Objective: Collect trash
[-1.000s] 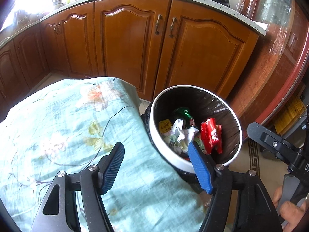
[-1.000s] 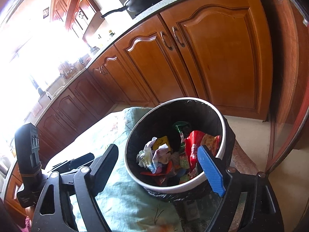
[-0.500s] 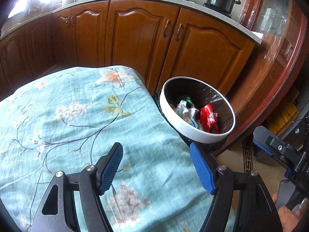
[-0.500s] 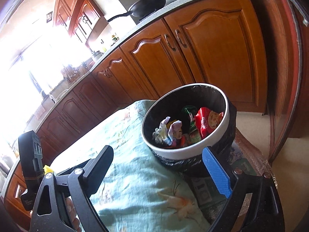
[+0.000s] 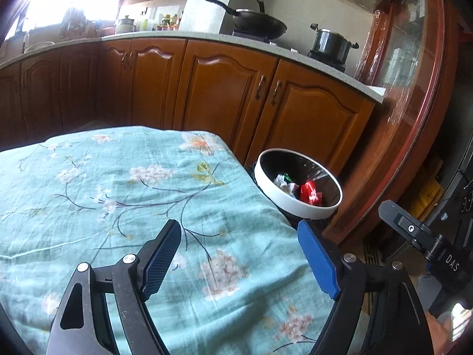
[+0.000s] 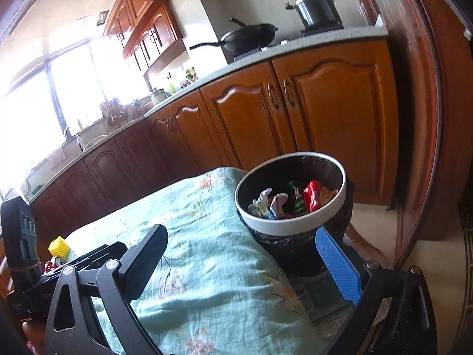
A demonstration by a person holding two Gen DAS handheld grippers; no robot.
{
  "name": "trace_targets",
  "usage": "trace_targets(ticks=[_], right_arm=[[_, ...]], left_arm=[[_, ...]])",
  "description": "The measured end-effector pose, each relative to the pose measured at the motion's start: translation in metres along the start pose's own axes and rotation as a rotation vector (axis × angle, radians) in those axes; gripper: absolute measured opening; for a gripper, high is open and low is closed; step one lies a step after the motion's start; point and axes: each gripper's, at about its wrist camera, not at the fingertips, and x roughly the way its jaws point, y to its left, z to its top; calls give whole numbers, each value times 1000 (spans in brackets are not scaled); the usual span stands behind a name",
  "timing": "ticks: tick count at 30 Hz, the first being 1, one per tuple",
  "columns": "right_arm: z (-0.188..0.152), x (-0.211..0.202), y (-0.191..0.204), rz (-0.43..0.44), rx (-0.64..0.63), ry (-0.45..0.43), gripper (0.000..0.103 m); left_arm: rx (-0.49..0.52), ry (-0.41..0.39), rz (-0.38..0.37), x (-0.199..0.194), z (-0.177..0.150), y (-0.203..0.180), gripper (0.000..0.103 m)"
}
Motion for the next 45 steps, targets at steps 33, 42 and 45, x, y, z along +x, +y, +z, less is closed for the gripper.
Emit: trace_targets(ticks=[33, 42, 45], right_arm=[[-50, -27, 31, -105, -172, -175, 103], [-51, -28, 34, -112, -189, -182, 103], [-51, -27, 34, -113, -194, -178, 103]], left_arm=[[168, -256, 248, -73, -61, -10, 102], [166, -257, 243, -71, -61, -7, 102], [166, -261, 241, -72, -61, -6, 102]])
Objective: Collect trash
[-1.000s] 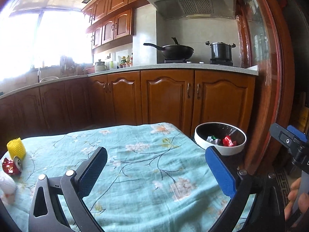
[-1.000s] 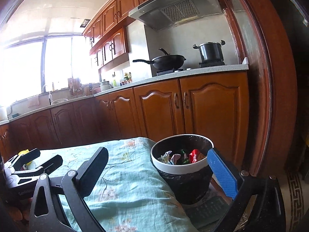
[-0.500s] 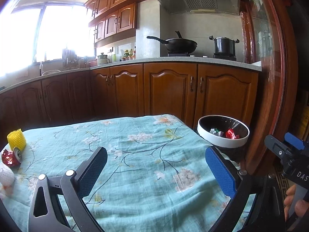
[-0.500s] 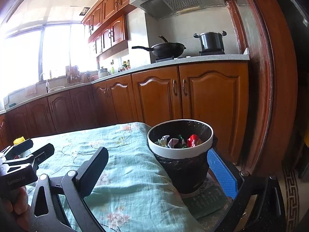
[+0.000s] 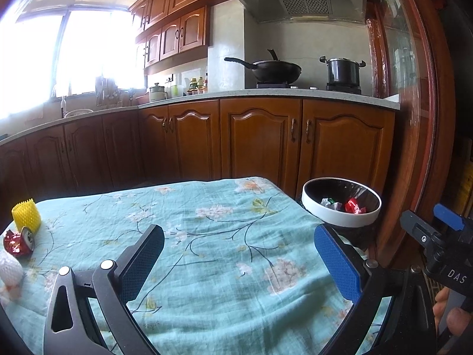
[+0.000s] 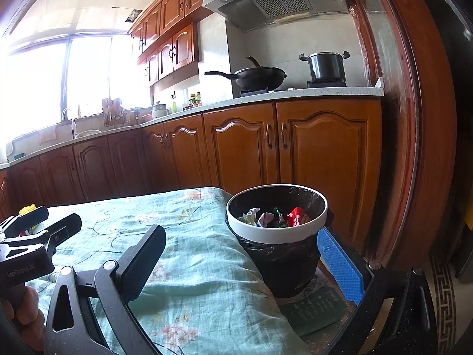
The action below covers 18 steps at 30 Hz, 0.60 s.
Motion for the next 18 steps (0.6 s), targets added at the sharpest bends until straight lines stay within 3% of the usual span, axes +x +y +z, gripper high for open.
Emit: trace_targets(ticks=[18], right_arm=[[-1, 0, -1, 12, -2, -8, 103]], left_arm=[[24, -3, -7, 3, -3, 2, 102]])
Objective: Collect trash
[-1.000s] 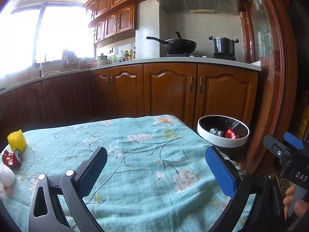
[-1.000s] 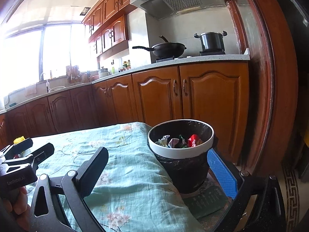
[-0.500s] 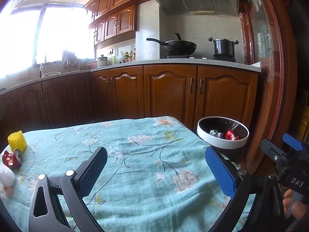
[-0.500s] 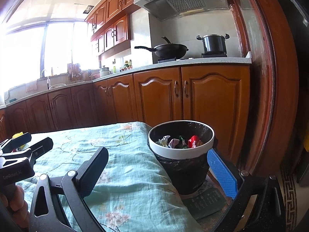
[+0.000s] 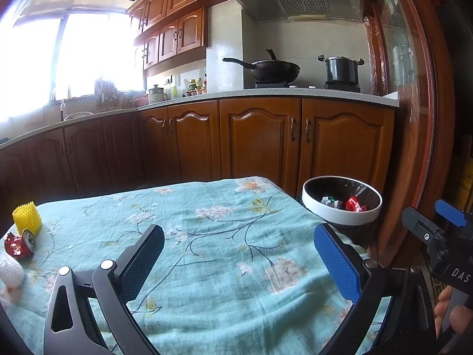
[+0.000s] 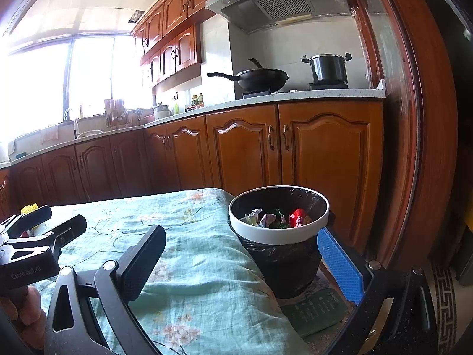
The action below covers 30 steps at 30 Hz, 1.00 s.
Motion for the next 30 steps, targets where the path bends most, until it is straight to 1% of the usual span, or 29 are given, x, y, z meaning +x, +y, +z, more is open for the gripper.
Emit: trace_targets(ticks=[6, 30], right_arm=[[0, 0, -1, 6, 7, -2, 103], [3, -5, 3, 27, 21, -15, 103]], left_arm=[[4, -9, 0, -1, 0, 0, 102], [-5, 4, -6, 3, -1, 5, 102]])
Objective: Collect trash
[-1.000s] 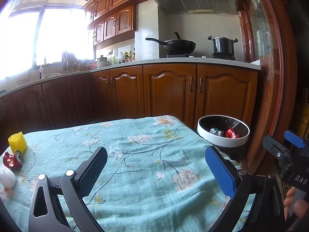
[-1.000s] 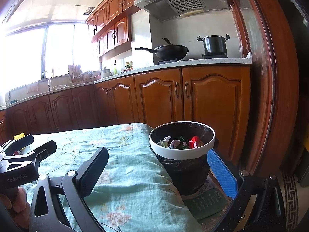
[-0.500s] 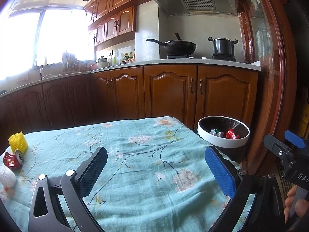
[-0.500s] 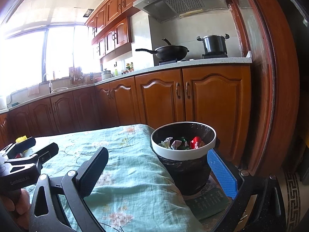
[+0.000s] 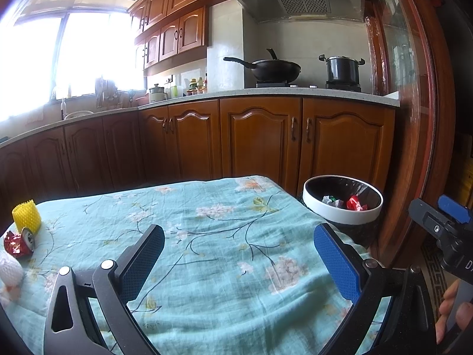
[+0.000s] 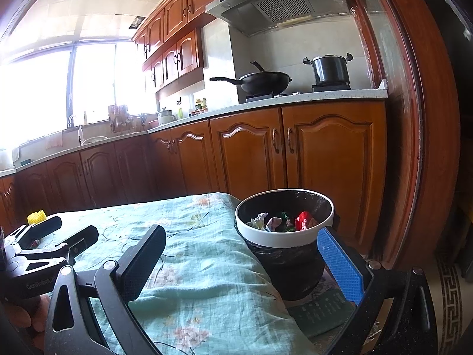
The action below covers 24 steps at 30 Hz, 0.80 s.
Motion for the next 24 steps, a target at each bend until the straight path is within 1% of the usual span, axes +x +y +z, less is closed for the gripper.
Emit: trace_targets(ticks=[24], right_arm=[[0, 0, 3, 9, 4, 4, 103]], left_arm=[[-3, 7, -10, 3, -1, 5, 102]])
